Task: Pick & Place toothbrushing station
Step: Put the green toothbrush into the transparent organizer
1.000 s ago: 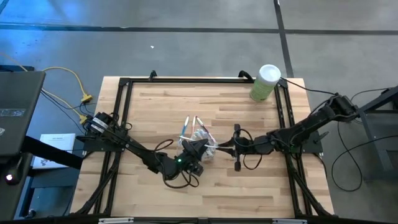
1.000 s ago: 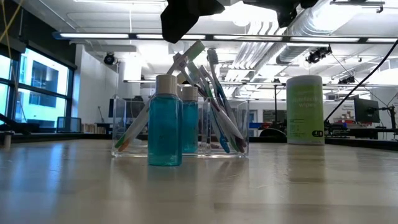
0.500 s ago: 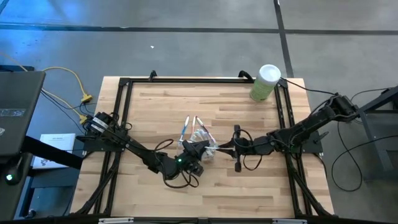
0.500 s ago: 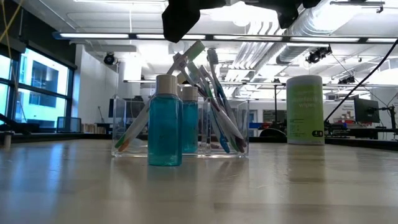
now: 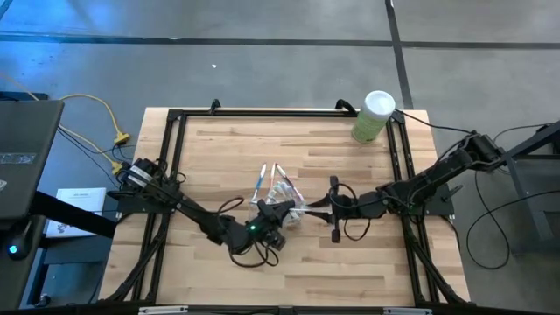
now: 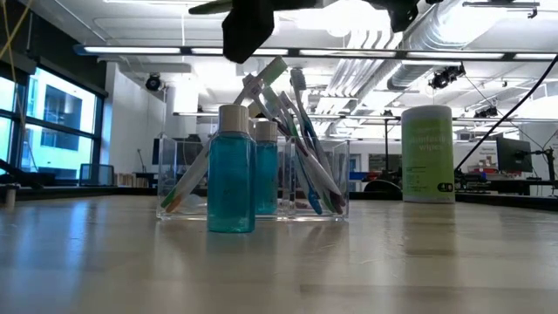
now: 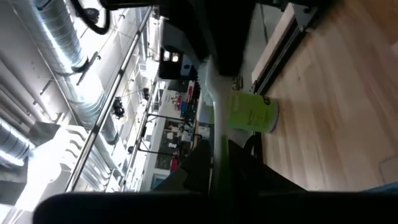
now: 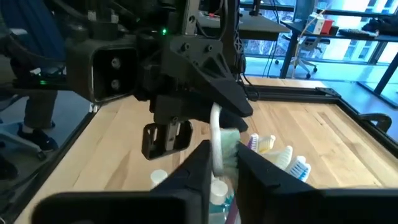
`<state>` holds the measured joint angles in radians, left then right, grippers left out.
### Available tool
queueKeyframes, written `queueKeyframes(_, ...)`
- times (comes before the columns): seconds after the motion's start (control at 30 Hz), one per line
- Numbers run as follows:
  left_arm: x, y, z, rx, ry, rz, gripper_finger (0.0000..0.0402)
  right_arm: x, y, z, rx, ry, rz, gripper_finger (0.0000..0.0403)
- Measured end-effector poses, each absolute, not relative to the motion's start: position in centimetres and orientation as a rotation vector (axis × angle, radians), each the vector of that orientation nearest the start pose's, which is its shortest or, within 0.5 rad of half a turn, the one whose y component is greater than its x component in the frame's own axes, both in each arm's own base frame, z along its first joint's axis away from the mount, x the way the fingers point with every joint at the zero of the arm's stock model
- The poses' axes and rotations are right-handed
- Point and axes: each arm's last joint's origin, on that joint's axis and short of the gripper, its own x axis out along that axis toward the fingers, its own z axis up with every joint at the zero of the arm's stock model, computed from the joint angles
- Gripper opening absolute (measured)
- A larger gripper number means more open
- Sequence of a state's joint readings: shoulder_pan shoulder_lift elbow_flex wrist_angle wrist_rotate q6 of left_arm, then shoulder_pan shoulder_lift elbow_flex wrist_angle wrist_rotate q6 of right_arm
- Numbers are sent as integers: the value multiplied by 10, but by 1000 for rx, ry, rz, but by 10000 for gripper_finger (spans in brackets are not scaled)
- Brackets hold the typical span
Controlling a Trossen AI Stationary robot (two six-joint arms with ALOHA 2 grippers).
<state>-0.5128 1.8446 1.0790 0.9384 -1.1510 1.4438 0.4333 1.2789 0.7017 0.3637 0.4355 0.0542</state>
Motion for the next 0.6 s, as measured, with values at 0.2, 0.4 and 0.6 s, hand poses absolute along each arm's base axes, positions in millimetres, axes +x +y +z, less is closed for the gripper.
queueKeyframes(0.2, 347, -173, 247, 1223, 329, 596, 23, 253, 107, 253, -84, 181, -3, 131)
queueKeyframes(0.4, 329, -188, 266, 1054, 257, 625, 23, 246, 112, 261, -166, 144, -32, 204)
queueKeyframes(0.6, 303, -201, 297, 898, 147, 595, 23, 236, 117, 269, -216, 113, -79, 222)
